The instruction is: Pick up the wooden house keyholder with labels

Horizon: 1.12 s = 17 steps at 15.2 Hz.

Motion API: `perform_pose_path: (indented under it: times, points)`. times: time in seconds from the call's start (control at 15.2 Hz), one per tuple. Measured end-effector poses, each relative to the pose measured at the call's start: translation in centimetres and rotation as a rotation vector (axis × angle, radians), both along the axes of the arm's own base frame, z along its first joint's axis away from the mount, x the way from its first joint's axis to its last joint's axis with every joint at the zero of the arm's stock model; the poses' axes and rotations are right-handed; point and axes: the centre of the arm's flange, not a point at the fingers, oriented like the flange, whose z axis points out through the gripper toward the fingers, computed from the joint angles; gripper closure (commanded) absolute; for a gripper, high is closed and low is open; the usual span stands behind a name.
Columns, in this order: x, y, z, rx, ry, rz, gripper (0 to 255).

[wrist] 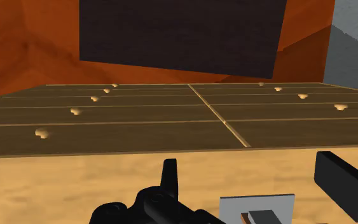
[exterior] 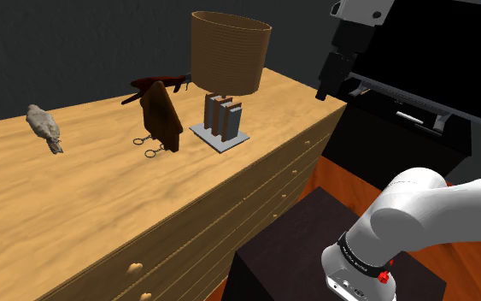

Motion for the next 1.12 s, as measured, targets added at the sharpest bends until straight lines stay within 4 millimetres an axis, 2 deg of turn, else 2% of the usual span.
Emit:
perform_pose_path:
  times: [0.13, 0.33, 0.59, 0.73, 1.12]
  points:
    - [0.3, 0.4, 0.0, 0.001, -0.006, -0.001, 0]
    - [1.8, 2.6, -0.7, 0.005, -0.041, -0.004, 0]
    - [4.5, 6.1, -1.7, 0.011, -0.095, -0.011, 0]
    - [6.0, 8.3, -1.6, 0.015, -0.123, -0.014, 0]
    - [10.0, 13.4, -2.2, 0.025, -0.203, -0.025, 0]
